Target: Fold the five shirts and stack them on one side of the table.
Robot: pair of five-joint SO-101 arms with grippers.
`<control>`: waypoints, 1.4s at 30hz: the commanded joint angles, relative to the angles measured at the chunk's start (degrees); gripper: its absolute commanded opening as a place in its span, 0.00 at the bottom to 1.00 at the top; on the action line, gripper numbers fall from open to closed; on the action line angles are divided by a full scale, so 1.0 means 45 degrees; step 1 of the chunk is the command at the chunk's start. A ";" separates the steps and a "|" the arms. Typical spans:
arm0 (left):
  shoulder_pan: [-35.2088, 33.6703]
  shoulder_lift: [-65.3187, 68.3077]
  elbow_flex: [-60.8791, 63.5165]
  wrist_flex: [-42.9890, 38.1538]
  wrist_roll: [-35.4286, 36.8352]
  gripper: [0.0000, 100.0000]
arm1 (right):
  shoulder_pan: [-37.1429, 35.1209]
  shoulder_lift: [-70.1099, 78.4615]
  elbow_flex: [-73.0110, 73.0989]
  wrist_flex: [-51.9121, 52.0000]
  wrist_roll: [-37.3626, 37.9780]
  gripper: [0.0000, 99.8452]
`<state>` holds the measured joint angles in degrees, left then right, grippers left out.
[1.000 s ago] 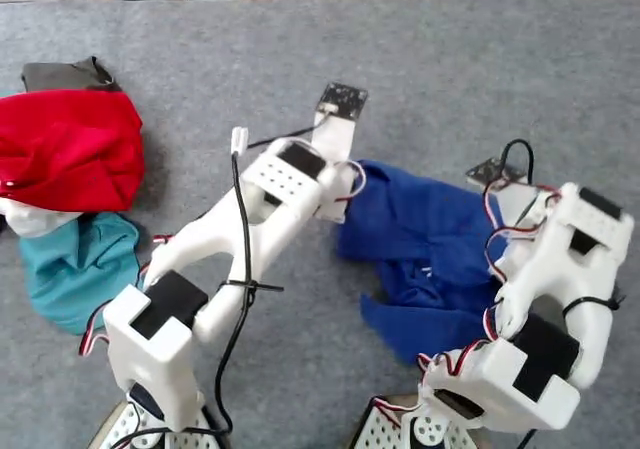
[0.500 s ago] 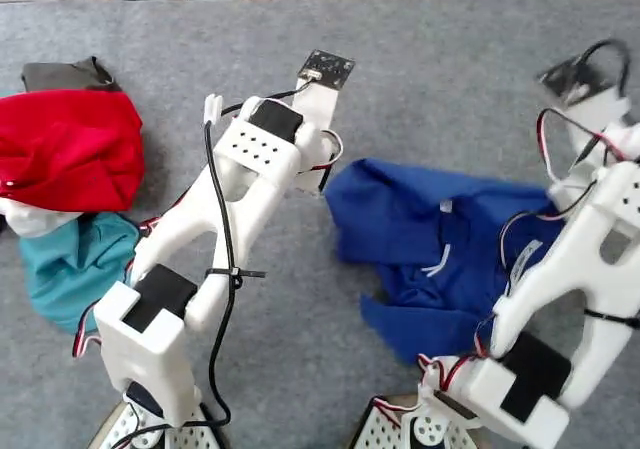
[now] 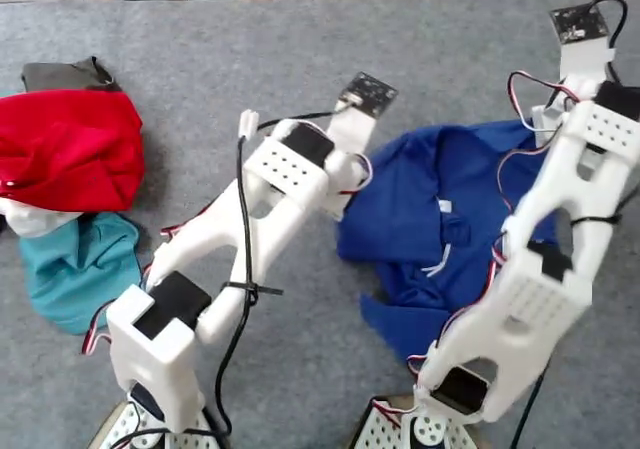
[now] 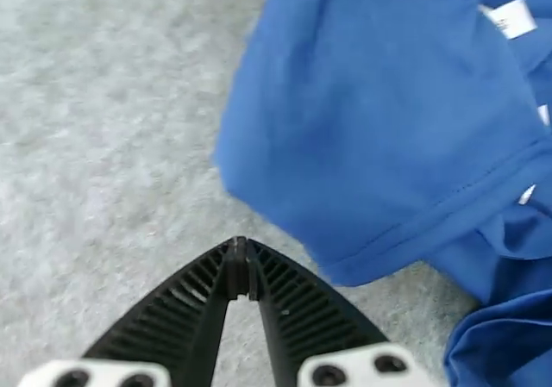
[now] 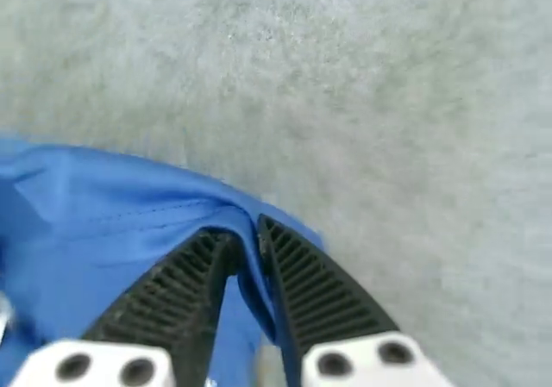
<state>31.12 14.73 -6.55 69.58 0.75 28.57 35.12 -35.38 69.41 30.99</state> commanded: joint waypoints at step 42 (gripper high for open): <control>0.0029 0.8596 -1.0364 0.1153 0.5763 0.03 | 0.0996 0.1319 0.0518 0.6720 0.2071 0.08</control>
<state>37.89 53.49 -47.34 70.73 26.51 35.96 45.76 -41.54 100.44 39.43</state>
